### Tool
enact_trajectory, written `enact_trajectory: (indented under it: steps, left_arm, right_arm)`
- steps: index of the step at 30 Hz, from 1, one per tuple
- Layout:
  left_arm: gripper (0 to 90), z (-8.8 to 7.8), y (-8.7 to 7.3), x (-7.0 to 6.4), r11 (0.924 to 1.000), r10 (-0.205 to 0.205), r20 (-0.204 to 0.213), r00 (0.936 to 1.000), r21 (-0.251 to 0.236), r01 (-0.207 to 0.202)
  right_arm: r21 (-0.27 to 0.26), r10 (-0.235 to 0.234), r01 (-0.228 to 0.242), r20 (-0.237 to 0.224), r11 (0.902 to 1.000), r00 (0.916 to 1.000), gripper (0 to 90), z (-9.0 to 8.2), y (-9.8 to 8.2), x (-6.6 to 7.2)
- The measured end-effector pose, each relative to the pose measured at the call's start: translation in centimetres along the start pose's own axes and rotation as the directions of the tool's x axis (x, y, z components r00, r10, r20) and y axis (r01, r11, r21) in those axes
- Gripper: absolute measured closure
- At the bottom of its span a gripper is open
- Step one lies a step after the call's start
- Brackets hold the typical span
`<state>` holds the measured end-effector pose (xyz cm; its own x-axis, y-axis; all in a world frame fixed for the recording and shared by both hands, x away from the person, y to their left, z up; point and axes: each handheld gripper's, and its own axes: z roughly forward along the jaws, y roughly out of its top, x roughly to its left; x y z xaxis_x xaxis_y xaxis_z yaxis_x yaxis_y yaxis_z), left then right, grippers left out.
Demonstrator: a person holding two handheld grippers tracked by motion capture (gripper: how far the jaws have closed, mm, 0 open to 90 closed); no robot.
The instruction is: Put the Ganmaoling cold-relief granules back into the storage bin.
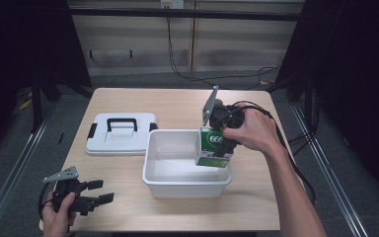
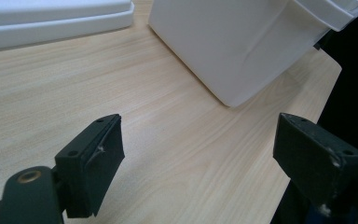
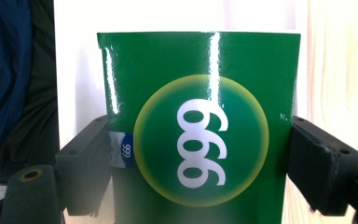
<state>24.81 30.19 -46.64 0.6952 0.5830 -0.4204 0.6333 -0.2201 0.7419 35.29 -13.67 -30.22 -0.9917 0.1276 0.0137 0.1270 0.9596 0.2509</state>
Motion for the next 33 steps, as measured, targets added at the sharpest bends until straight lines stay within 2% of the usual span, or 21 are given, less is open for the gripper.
enact_trajectory:
  steps: [1, 3, 5, 6, 14, 20, 33]
  left_arm:
    - [16.1, 0.0, 0.0, 0.0, 1.0000, 0.000, 0.001, 1.0000, 0.000, 0.000]
    - [16.1, 0.0, 0.0, 0.0, 1.0000, -0.001, 0.002, 1.0000, -0.001, 0.001]
    - [16.1, 0.0, 0.0, 0.0, 1.0000, 0.000, 0.002, 1.0000, 0.000, 0.000]
    - [16.1, 0.0, 0.0, 0.0, 1.0000, 0.001, 0.001, 1.0000, -0.001, -0.001]
    - [16.1, 0.0, 0.0, 0.0, 1.0000, 0.001, 0.002, 1.0000, -0.002, -0.001]
    - [16.1, 0.0, 0.0, 0.0, 1.0000, 0.004, 0.004, 1.0000, 0.002, -0.004]
    - [16.1, 0.0, 0.0, 0.0, 1.0000, 0.004, 0.004, 1.0000, 0.002, -0.004]
  right_arm:
    - [-0.004, -0.013, 0.013, 0.001, 0.9999, 0.9999, 16.1, 0.2, 0.1, -0.1]
    - [0.023, -0.002, 0.002, 0.004, 0.9997, 1.0000, 16.1, 0.6, 0.2, -0.1]
    - [0.023, -0.016, 0.016, 0.004, 0.9996, 0.9999, 16.0, 0.8, 0.2, -0.2]
    - [0.040, -0.008, 0.008, 0.003, 0.9991, 1.0000, 16.0, 1.0, 0.3, -0.2]
    - [0.132, -0.038, 0.038, 0.001, 0.9906, 0.9993, 15.9, 3.8, 1.4, -0.3]
    - [0.145, -0.047, 0.050, -0.018, 0.9882, 0.9987, 15.9, 5.6, 1.2, -0.4]
    - [0.177, -0.050, 0.055, -0.032, 0.9826, 0.9982, 15.9, 7.4, 1.2, -0.7]
